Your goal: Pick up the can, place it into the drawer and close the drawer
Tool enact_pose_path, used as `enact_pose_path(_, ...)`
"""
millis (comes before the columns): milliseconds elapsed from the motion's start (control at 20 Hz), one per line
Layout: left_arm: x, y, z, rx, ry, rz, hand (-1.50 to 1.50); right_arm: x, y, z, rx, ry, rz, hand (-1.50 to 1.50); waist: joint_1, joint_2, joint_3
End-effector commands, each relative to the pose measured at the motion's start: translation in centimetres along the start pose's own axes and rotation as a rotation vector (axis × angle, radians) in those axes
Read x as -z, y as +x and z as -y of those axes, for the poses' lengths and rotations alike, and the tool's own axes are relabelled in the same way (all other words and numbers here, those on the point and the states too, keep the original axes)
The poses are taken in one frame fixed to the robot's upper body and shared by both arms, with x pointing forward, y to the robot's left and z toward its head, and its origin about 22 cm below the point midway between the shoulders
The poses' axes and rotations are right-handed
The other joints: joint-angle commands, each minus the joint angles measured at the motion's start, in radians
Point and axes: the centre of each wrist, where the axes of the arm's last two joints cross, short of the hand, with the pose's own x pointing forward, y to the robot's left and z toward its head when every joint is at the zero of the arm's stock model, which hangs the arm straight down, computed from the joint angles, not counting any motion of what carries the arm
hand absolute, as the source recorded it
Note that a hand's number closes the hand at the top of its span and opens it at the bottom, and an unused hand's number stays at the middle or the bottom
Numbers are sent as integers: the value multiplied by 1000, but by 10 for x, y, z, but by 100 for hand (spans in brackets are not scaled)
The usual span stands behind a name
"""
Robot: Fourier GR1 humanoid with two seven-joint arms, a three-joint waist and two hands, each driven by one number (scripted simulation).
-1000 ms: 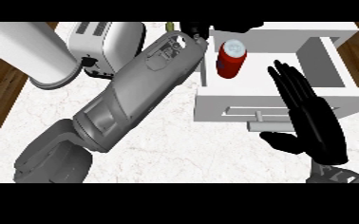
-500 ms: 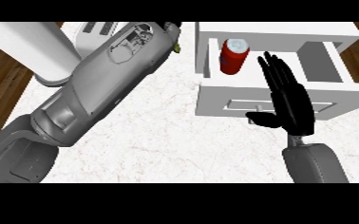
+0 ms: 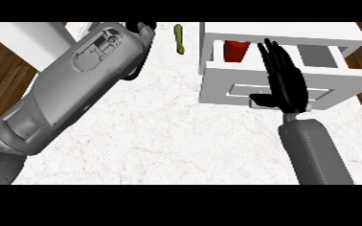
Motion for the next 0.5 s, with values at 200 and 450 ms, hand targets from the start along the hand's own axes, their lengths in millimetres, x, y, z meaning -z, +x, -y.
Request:
enact_pose_path(200,-11,-5,-28,9,-8,-22,-150,21,-2,-34,-42,0,-65,-150,19,26,23)
enact_pose_path(450,-18,-19,-49,20,-13,-46,-150,43,-3,-37,-26,-52,-91,-150,20,31,23)
